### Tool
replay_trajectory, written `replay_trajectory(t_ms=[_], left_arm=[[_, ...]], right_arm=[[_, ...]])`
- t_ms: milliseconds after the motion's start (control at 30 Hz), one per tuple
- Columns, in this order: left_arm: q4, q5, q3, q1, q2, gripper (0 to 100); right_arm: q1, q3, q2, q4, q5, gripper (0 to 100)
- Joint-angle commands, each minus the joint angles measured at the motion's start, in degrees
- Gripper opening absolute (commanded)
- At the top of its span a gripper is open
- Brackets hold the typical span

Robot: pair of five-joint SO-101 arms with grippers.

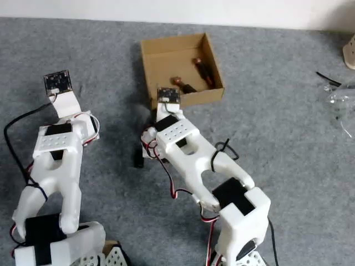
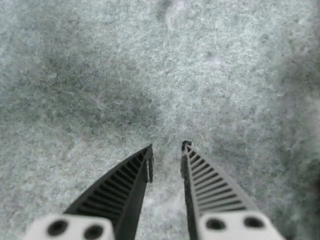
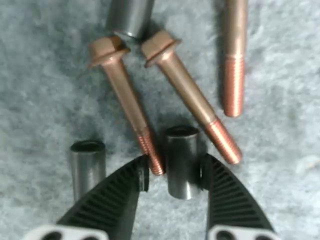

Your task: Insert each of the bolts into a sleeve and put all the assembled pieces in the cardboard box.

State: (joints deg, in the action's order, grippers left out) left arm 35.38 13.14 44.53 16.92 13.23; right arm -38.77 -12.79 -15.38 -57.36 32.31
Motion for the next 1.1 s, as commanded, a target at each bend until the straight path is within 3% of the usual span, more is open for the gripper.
replay_trajectory(t_ms=[0, 1067], left_arm=[[-1.05, 0.26, -0.48, -0.48, 0.40, 10], [-1.05, 0.26, -0.48, -0.48, 0.40, 10]], right_arm=[[3.65, 1.19, 0.40, -0.92, -0.70, 15.6], [3.03, 0.92, 0.13, -0.40, -0.79, 15.5]])
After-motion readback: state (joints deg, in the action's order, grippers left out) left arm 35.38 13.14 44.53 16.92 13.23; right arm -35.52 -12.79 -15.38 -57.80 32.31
